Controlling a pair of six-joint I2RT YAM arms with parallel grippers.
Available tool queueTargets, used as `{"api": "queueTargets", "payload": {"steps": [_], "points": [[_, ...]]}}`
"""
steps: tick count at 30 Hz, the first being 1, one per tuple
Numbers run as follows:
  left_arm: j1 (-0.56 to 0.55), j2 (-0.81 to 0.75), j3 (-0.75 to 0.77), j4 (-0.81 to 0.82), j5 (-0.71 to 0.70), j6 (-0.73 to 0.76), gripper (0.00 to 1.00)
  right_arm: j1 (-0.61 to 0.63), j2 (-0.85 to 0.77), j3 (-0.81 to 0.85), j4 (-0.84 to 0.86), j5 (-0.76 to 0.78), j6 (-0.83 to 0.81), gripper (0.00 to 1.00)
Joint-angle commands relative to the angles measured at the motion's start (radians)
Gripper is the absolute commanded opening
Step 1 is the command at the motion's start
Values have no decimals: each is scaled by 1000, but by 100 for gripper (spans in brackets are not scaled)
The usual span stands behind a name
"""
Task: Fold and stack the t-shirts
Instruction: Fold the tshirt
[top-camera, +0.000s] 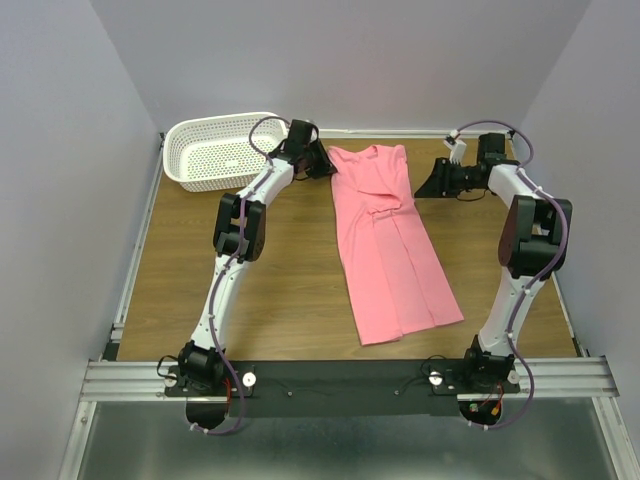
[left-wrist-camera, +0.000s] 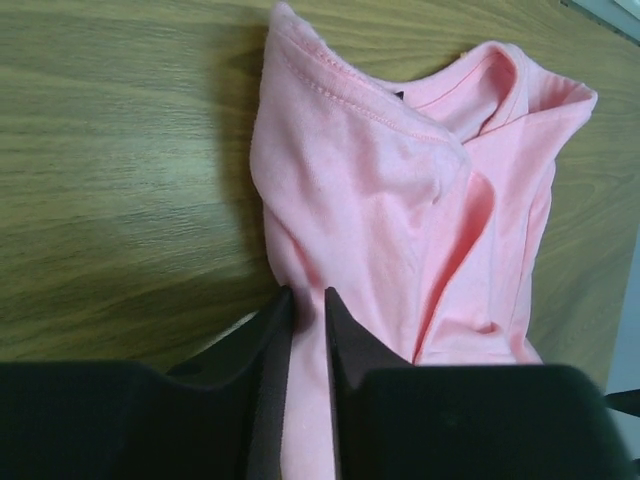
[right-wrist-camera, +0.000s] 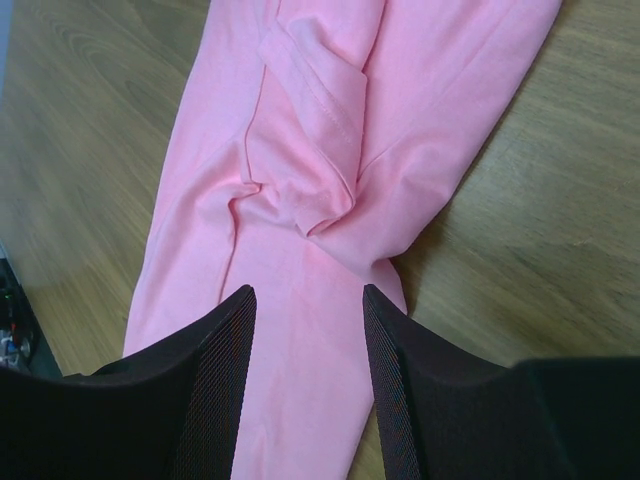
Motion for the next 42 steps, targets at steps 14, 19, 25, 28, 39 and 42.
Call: {"api": "queueTargets", "payload": {"steps": [14, 19, 25, 28, 39, 42], "points": [[36, 12, 5, 67, -22, -124, 0, -23, -61, 7, -1, -58, 23, 54], [54, 13, 4, 82, -30, -149, 0, -23, -41, 13, -1, -19, 34, 54], [62, 2, -5, 98, -25, -147, 0, -22, 21, 56, 1, 55, 78, 54], [66, -20, -42, 142, 37, -124, 13, -22, 89, 128, -1, 66, 121, 54], [66, -485, -525, 354, 48, 109, 53, 58, 442, 565, -2, 175, 324, 54], [68, -742, -743, 470, 36, 163, 53, 81, 514, 661, 1, 228, 390, 51]]}}
